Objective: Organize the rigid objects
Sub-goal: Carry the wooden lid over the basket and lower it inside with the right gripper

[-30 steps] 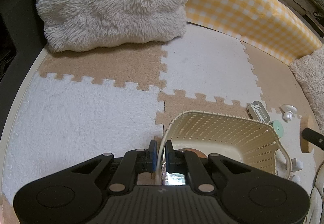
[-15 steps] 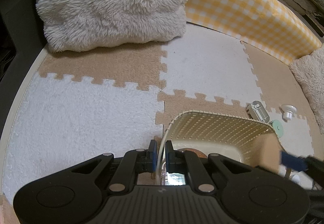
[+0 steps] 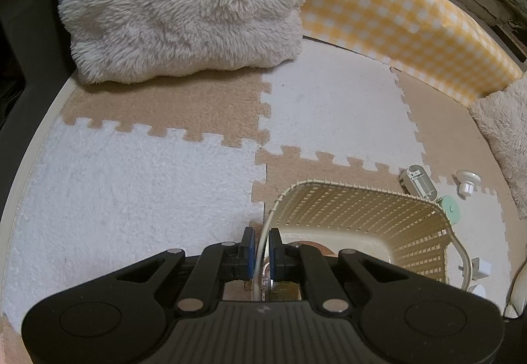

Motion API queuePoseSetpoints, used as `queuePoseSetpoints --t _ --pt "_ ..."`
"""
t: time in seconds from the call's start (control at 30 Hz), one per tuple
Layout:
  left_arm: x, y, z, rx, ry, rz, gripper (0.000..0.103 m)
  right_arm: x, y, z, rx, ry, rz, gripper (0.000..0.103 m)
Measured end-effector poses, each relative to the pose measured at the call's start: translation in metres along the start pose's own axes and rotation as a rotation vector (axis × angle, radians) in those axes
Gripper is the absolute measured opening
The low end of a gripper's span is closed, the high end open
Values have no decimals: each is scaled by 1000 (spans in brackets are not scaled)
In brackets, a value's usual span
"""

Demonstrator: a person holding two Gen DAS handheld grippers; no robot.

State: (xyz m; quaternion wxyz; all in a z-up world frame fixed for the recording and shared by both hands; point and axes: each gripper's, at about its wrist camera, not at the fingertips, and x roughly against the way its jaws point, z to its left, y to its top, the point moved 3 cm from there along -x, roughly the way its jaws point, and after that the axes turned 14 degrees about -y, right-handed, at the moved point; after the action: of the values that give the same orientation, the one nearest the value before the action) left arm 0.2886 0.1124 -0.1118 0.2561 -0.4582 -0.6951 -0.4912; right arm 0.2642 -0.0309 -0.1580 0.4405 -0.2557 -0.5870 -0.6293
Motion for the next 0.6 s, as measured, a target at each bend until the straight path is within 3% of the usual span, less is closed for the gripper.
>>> queuePoseSetpoints --t 0.6 --pt "0 0 0 0 0 1 8 -16 0 11 -37 15 62 70"
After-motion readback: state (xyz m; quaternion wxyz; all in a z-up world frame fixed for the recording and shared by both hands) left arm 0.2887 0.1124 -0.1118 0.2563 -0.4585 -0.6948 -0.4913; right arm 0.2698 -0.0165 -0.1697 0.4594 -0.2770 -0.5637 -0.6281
